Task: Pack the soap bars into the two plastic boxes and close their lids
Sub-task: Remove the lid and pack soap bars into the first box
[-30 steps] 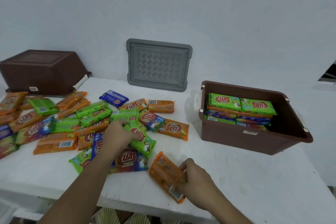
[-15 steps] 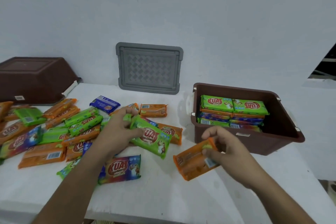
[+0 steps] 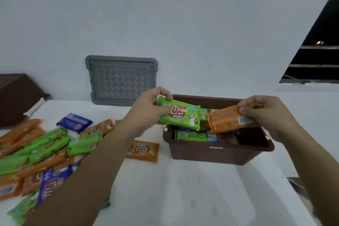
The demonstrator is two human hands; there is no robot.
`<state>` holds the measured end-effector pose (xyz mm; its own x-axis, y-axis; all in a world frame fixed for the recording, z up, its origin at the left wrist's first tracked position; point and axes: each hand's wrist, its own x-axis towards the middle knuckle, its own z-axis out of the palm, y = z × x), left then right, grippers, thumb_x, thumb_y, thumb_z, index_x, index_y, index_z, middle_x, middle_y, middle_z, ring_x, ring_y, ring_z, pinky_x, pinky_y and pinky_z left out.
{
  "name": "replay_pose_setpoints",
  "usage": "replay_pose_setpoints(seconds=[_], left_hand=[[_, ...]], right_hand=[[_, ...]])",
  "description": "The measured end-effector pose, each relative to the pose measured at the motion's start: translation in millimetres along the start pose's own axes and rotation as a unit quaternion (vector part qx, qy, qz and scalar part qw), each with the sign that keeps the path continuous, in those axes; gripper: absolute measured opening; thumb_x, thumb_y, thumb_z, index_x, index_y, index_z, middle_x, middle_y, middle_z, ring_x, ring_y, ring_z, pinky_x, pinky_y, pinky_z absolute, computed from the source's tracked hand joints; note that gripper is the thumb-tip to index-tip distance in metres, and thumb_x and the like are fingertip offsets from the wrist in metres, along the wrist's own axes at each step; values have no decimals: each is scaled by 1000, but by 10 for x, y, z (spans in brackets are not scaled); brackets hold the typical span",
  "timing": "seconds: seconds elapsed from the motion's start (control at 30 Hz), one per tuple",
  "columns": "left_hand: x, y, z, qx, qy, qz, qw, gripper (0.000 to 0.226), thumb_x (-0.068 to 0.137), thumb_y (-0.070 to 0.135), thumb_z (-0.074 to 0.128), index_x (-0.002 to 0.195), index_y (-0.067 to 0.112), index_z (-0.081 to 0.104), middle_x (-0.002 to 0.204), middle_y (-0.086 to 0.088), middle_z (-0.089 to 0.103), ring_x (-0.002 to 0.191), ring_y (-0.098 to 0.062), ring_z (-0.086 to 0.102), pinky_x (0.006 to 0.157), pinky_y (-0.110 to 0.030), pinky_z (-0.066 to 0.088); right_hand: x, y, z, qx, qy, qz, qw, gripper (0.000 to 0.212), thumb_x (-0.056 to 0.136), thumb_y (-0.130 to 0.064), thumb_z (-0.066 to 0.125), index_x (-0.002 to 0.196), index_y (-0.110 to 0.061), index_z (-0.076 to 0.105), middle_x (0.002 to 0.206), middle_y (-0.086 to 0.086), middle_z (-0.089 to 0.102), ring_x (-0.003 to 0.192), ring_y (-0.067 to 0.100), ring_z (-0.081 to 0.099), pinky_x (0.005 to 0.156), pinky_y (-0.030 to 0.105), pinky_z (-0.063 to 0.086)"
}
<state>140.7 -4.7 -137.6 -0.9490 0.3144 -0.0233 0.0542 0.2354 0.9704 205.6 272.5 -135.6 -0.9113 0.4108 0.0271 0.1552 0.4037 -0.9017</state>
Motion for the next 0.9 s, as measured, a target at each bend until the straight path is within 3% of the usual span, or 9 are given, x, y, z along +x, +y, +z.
replay_pose_setpoints(seconds=[0.07, 0.13, 0.27, 0.33, 0.47, 0.6, 0.7, 0.77, 0.9], left_hand=[[183, -49, 218, 52, -5, 9, 999, 19, 80, -1, 67, 82, 18, 64, 86, -12, 67, 72, -20, 67, 53, -28, 53], [321, -102, 405, 125, -14, 13, 992, 18, 79, 4, 67, 74, 21, 67, 75, -1, 64, 60, -13, 59, 52, -25, 48], [473, -211, 699, 221, -50, -5, 974, 21, 80, 4, 64, 70, 23, 65, 96, 8, 65, 55, -9, 55, 49, -20, 43], [526, -278, 791, 244, -62, -21, 968, 22, 80, 3, 65, 69, 22, 62, 97, 3, 66, 54, -10, 54, 49, -20, 44], [588, -379, 900, 252, -68, -53, 964, 27, 80, 1, 64, 65, 22, 57, 76, 4, 60, 56, -7, 51, 47, -19, 38], [649, -438, 943, 263, -65, -76, 960, 27, 81, 1, 63, 65, 21, 55, 76, 6, 58, 71, -9, 55, 53, -19, 40], [647, -430, 963, 301, -91, -99, 944, 18, 76, 7, 73, 72, 16, 59, 90, -3, 66, 89, -18, 60, 69, -25, 48], [634, -432, 981, 352, -122, -106, 922, 16, 73, 9, 77, 85, 9, 65, 96, -9, 67, 93, -22, 62, 72, -30, 50], [683, -512, 1017, 451, -144, -88, 876, 22, 84, 2, 57, 105, 1, 64, 92, -10, 57, 87, -23, 58, 75, -29, 48]], right_hand=[[153, 127, -20, -68, 31, 6, 997, 17, 82, -3, 67, 74, -17, 69, 86, 15, 69, 73, 28, 66, 70, 38, 57], [243, 219, -5, -133, 36, 18, 990, 16, 81, -5, 65, 74, -20, 68, 86, 9, 68, 79, 27, 66, 67, 35, 55], [317, 338, 87, -206, -1, 39, 978, 16, 81, -5, 62, 73, -19, 66, 87, 2, 64, 84, 23, 63, 61, 28, 48], [326, 374, 147, -227, -14, 49, 972, 16, 80, -4, 61, 76, -18, 66, 88, 2, 62, 88, 22, 61, 65, 28, 46], [339, 444, 232, -245, -40, 63, 967, 21, 81, 0, 57, 78, -16, 70, 74, -7, 55, 84, 18, 55, 70, 26, 44], [396, 570, 305, -255, -52, 77, 963, 21, 83, -2, 55, 90, -6, 74, 87, 6, 67, 84, 22, 61, 72, 30, 50], [446, 651, 343, -272, -53, 76, 958, 20, 86, -6, 54, 95, -3, 72, 93, 11, 70, 83, 22, 63, 70, 28, 48], [478, 690, 357, -291, -66, 79, 951, 19, 84, -7, 56, 93, -3, 72, 87, 10, 69, 80, 22, 63, 67, 28, 49], [476, 683, 373, -335, -131, 99, 928, 13, 75, -7, 65, 85, -1, 71, 72, 8, 65, 67, 20, 62, 54, 23, 44]])
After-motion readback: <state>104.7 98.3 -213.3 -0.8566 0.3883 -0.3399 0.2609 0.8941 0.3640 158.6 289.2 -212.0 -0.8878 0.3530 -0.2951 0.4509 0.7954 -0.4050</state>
